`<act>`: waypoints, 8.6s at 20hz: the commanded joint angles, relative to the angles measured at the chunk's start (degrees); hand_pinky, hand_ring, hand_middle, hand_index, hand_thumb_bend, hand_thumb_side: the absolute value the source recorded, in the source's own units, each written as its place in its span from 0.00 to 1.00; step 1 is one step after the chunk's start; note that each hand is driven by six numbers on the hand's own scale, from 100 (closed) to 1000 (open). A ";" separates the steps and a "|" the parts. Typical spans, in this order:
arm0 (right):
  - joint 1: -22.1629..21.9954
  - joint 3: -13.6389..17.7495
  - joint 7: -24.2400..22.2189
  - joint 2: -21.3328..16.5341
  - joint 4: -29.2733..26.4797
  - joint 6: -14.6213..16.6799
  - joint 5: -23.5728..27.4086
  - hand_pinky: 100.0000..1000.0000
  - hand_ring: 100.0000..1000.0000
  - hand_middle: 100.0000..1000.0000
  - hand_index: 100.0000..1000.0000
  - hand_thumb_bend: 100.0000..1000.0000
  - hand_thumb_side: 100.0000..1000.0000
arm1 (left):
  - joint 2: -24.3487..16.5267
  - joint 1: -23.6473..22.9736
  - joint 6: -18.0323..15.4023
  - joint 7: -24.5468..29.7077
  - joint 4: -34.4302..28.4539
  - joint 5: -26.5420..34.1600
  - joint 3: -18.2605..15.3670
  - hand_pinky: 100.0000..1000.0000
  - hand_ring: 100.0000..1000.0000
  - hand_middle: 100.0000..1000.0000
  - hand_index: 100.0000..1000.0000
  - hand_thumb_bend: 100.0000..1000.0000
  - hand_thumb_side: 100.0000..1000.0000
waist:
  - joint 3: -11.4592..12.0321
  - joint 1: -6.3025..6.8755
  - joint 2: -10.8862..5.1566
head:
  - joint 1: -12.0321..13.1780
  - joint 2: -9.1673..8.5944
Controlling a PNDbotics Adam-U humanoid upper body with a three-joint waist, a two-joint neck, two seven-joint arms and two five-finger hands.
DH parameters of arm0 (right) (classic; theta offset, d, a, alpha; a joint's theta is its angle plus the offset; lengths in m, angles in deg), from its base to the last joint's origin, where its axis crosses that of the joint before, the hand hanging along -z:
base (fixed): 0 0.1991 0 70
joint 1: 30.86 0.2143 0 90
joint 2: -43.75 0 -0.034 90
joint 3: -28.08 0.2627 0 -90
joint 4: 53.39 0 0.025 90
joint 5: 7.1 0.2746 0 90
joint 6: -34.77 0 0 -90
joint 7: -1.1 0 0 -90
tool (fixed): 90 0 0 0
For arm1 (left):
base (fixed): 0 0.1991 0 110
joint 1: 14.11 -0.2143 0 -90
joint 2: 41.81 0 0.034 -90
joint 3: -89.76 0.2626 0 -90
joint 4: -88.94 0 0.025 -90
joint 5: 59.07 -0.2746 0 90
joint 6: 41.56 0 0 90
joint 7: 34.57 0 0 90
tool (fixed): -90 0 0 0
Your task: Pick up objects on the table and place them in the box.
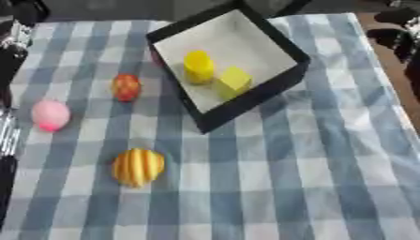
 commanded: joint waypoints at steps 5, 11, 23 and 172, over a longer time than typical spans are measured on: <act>0.86 -0.14 -0.39 -3.13 -1.07 0.42 -0.26 0.91 0.76 0.78 0.74 0.00 0.69 | -19.45 4.58 2.18 11.88 7.54 -5.93 7.07 0.67 0.75 0.75 0.84 0.62 0.47 | -0.51 0.68 -3.71 | 0.05 0.29; 0.83 -0.64 -0.85 -3.14 -0.86 0.29 -0.51 0.91 0.76 0.78 0.74 0.00 0.69 | -26.44 9.91 -1.99 32.37 16.19 -15.86 11.11 0.74 0.76 0.76 0.86 0.65 0.40 | -0.58 0.78 -3.88 | 0.06 0.03; 0.20 -0.96 -1.16 -3.50 -0.55 0.17 -1.18 0.91 0.76 0.78 0.74 0.00 0.70 | -28.04 14.58 -5.31 55.12 21.79 -20.38 10.27 0.80 0.81 0.79 0.89 0.64 0.39 | -0.10 1.10 -3.91 | 0.16 0.83; 1.10 -1.12 0.45 -1.41 2.22 -1.97 0.01 0.91 0.77 0.79 0.74 0.00 0.74 | -2.84 32.62 -10.83 55.72 41.13 -38.23 15.00 0.75 0.78 0.74 0.87 0.61 0.26 | -2.05 1.13 -2.60 | 1.67 1.91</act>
